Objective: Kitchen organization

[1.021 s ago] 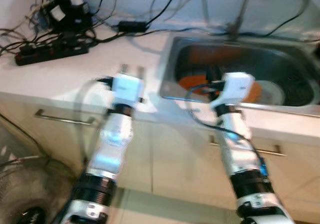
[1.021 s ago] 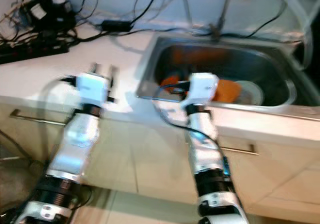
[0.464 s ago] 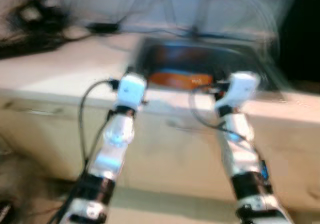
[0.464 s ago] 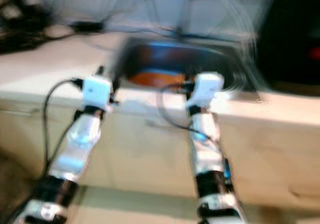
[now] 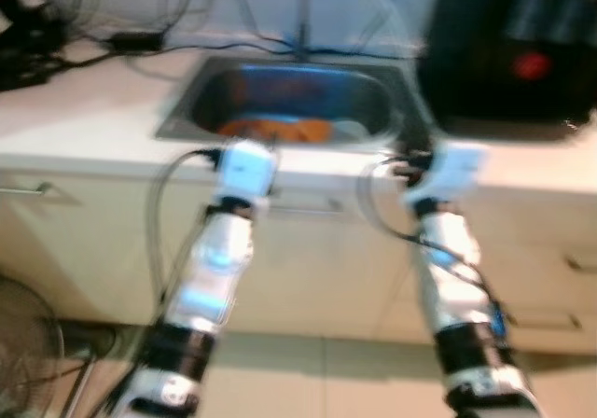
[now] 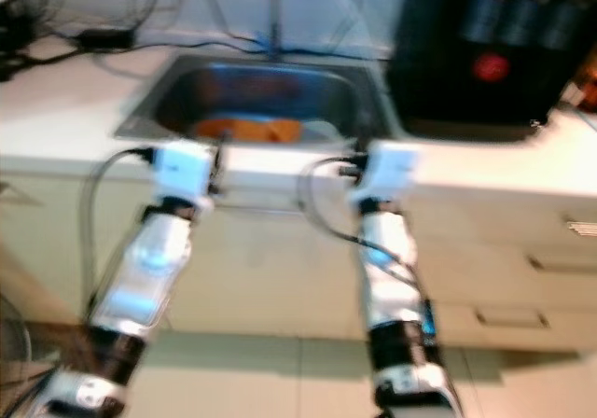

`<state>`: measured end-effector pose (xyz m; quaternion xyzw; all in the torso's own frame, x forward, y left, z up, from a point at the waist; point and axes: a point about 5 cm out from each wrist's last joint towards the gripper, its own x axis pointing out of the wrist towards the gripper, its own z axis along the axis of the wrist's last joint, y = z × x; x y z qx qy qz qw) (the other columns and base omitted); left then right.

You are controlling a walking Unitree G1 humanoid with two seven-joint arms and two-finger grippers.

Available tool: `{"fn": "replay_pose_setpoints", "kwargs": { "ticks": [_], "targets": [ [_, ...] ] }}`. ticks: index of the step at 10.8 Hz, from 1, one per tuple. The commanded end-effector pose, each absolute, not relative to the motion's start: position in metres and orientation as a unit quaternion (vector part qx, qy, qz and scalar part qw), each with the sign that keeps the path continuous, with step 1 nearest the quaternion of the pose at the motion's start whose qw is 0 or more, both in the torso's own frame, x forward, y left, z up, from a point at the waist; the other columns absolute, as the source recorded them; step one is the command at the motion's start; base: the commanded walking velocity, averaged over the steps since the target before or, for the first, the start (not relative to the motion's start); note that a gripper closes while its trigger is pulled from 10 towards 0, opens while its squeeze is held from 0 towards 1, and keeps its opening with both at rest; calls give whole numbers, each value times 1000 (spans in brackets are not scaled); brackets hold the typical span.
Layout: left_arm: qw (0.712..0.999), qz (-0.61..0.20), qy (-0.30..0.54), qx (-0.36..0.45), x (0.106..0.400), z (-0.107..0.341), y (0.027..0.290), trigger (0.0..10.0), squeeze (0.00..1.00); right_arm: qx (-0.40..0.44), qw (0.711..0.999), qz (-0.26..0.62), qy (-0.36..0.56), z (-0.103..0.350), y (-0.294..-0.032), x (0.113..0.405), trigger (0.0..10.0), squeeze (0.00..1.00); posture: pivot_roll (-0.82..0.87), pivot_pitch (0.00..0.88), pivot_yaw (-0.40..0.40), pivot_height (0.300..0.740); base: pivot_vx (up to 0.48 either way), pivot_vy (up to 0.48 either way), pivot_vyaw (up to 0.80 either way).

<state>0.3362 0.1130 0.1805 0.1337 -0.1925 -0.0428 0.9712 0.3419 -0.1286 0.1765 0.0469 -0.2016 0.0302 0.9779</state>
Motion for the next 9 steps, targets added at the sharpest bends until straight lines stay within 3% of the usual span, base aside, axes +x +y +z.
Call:
{"fn": "replay_pose_setpoints", "kwargs": {
  "ticks": [1, 4, 6, 8, 9],
  "targets": [
    [970, -51, -197, 133, 337, 183, 106, 10000, 0, 48, 978, 17, -202, 180, -136, 344, 10000, 0, 130, 32, 22, 740, 0, -424, 0],
    [973, -41, -185, 131, 338, 177, 112, 10000, 0, 46, 981, 17, -190, 175, -137, 345, 10000, 0, 131, 36, 19, 740, 0, -407, 0],
    [979, -30, -158, 123, 340, 166, 120, 10000, 0, 44, 982, 19, -180, 169, -137, 345, 10000, 0, 128, 38, 18, 740, 0, 0, 0],
    [989, -30, -51, 135, 339, 115, 139, 10000, 0, 26, 993, 21, -109, 132, -143, 344, 10000, 0, 131, 37, 15, 740, 0, 0, 0],
    [990, -11, 35, 140, 326, 72, 156, 10000, 0, 4, 999, 20, -24, 91, -150, 337, 10000, 0, 128, 37, 15, 740, 0, 0, 0]
  ]
}}
